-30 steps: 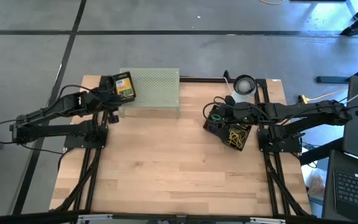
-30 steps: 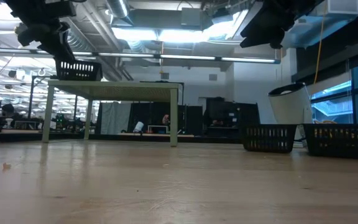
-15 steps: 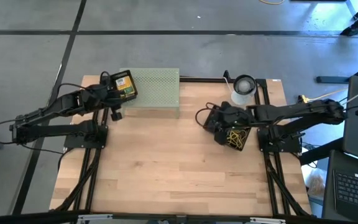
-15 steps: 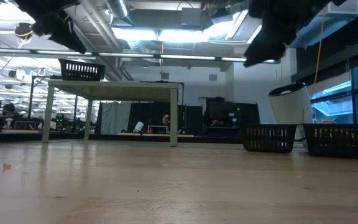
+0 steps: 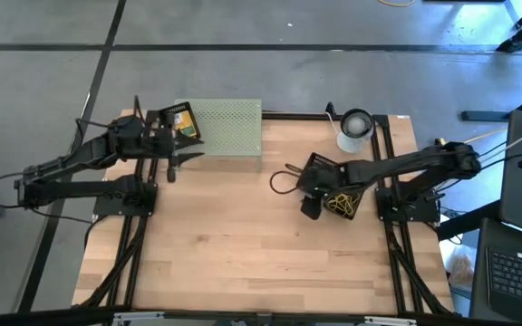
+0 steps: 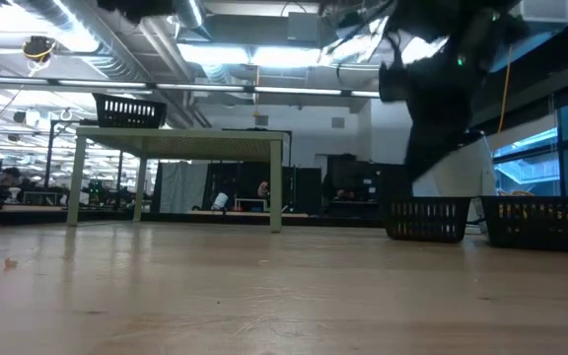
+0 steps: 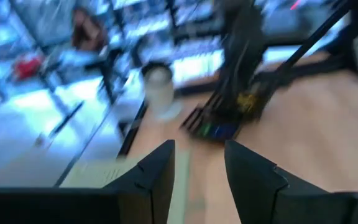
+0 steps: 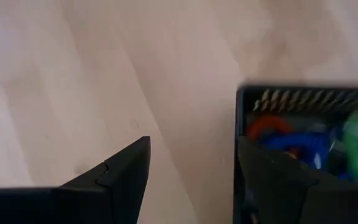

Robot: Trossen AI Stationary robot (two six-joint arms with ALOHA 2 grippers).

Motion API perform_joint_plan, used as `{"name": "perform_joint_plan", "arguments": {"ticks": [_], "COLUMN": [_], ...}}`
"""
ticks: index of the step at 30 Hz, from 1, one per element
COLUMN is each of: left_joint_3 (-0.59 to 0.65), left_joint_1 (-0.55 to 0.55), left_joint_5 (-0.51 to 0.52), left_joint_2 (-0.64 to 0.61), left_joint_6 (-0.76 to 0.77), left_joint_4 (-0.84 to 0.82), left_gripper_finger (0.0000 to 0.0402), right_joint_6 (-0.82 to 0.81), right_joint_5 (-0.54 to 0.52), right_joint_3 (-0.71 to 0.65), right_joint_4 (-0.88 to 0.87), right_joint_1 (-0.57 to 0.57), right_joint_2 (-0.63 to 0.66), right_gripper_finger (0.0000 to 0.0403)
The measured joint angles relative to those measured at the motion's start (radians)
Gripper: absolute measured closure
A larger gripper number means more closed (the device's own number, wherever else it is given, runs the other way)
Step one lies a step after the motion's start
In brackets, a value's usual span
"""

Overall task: Pick & Place Office Desk Supplies
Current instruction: Put the top black bin on the shelf

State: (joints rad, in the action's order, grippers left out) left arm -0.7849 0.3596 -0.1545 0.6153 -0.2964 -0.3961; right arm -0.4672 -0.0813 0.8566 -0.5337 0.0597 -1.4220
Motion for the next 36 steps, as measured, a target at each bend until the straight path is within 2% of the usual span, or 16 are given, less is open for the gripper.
{"name": "perform_joint_plan", "arguments": {"ticks": [7,14,17,20,23,29,36], "left_joint_3": [0.0,0.0,0.0,0.0,0.0,0.0,0.0], "left_joint_1": [-0.075,-0.162,-0.194,-0.225,-0.253,-0.295,-0.338], "left_joint_5": [-0.111,-0.113,-0.113,-0.112,-0.11,-0.093,-0.055], "left_joint_2": [0.006,0.012,0.014,0.019,0.027,0.069,0.179], "left_joint_6": [-0.001,-0.001,-0.001,-0.002,-0.001,-0.001,0.049], "left_joint_4": [0.184,0.214,0.214,0.214,0.214,0.214,0.214], "left_gripper_finger": [0.0269,0.0268,0.027,0.0269,0.0267,0.0268,0.0247], "right_joint_6": [-0.056,-0.057,-0.057,-0.051,-0.048,-0.022,-0.003], "right_joint_5": [-0.035,-0.041,-0.042,-0.042,-0.042,-0.047,-0.05], "right_joint_3": [0.0,0.0,0.0,0.0,0.0,0.0,0.0], "right_joint_4": [-0.076,-0.073,-0.073,-0.08,-0.11,-0.155,-0.155], "right_joint_1": [0.0,0.0,0.0,0.0,0.0,0.0,0.0], "right_joint_2": [-0.107,-0.142,-0.142,-0.142,-0.142,-0.142,-0.142], "right_gripper_finger": [0.0158,0.016,0.0174,0.0205,0.0254,0.0382,0.0394]}}
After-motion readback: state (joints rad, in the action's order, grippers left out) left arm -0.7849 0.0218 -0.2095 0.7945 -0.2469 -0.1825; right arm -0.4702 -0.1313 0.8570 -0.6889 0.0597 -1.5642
